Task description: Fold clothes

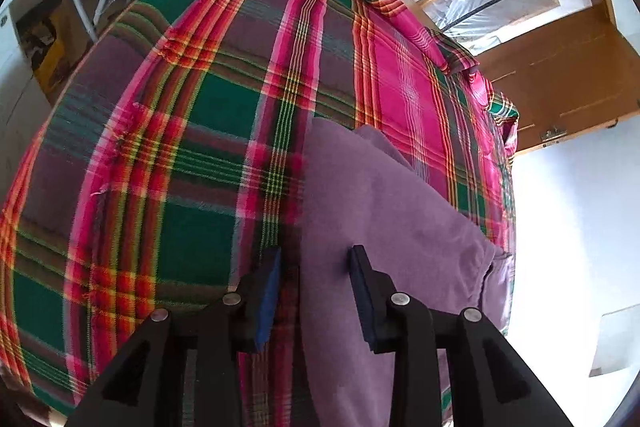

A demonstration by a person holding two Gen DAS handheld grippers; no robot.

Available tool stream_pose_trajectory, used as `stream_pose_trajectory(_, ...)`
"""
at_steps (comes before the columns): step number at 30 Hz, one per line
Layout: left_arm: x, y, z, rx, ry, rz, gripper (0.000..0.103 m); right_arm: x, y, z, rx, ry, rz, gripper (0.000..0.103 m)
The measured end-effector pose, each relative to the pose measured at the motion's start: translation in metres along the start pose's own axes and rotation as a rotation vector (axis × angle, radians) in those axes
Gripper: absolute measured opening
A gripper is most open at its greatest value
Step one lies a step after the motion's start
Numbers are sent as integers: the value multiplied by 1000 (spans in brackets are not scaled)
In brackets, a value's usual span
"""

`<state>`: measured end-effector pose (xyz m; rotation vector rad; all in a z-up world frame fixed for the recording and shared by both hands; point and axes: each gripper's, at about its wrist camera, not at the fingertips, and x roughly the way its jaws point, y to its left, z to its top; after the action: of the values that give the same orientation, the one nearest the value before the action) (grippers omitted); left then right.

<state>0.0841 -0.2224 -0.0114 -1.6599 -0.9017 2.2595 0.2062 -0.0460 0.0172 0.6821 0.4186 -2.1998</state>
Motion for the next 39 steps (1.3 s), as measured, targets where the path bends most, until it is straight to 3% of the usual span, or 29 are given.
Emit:
stream_pose_trajectory(2, 1, 1, 3, -24, 4, -25, 32, -4, -4, 3, 8, -14, 6, 10)
stream_pose_trajectory(4, 0, 0, 4, -41, 5, -49, 21, -9, -10, 5, 20, -29, 7, 10)
stream_pose_trajectory(9, -12, -17, 1, -16, -39, -70, 14, -20, -23, 10, 54, -69, 21, 10)
stream_pose_trajectory(19, -50, -81, -9, 87, -149, -144, 13, -64, -50, 17, 122, -197, 24, 10)
stream_pose_trajectory(39, -51, -183, -25, 234, -175, -219, 13, -136, -99, 6, 270, -348, -35, 10)
